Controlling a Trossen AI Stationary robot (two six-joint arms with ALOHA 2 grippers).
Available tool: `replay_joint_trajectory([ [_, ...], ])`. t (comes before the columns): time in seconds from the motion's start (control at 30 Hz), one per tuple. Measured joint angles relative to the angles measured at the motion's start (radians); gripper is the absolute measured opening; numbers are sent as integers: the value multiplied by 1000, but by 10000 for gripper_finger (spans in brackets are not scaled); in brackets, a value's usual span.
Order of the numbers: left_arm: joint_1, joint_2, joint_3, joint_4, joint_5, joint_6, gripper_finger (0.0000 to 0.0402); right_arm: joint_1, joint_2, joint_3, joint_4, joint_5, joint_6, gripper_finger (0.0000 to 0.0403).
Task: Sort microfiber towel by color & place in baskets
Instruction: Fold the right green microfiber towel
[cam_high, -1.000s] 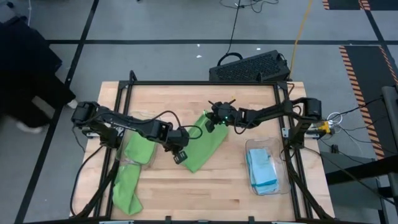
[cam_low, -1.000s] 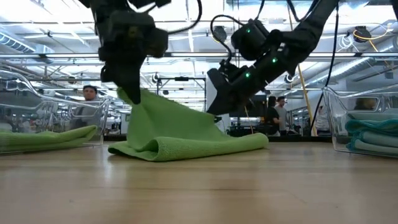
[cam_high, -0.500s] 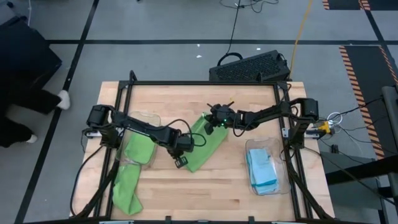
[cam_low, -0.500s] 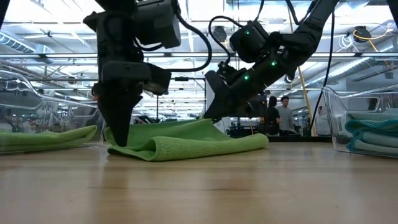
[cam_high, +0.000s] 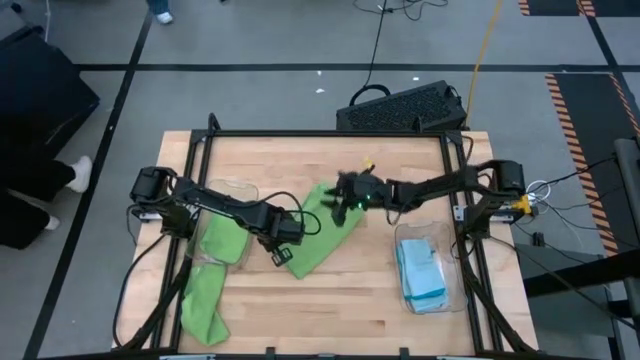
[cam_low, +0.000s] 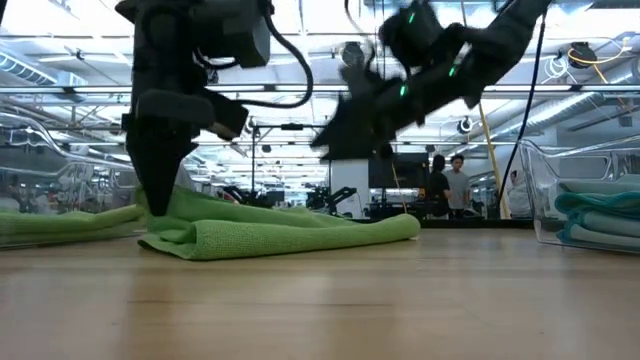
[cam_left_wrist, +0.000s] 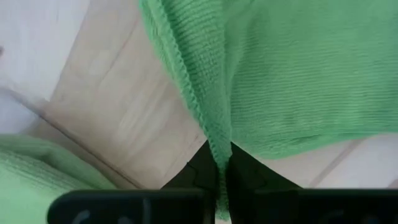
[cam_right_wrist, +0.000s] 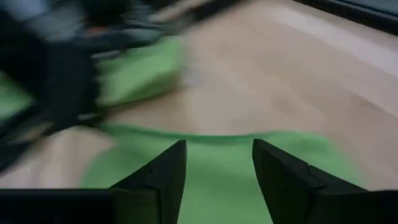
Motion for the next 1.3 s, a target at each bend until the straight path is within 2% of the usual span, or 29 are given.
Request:
replay_joint_trajectory([
  [0.17, 4, -61, 0, 0, -40, -9, 22, 130, -4, 2, 70, -20, -103, 177],
  [0.27, 19, -90, 0, -3, -53, -5, 26, 197, 59, 7, 86, 0, -98, 169],
  [0.47, 49, -106, 2, -8, -58, 7, 93, 305, 199, 31, 41, -69, -81, 164],
  [0.6, 54, -104, 2, -27, -50, -3, 149, 353, 178, 35, -228, -77, -86, 164],
  [0.77, 37, -104, 2, -28, -30, -14, 197, 376, 36, 32, -618, -43, -165, 164],
  [0.87, 24, -104, 2, -9, -27, -31, 211, 374, -52, 23, -708, 25, -193, 164],
  [0.97, 4, -104, 2, 46, -2, -34, 215, 368, -126, 30, -655, 96, -196, 164],
  [1.13, -60, -104, 2, 132, 36, -28, 216, 371, -141, 27, -463, 96, -200, 164],
  [1.3, -144, -104, 1, 132, -67, -36, 216, 394, -87, 29, -262, 49, -202, 164],
])
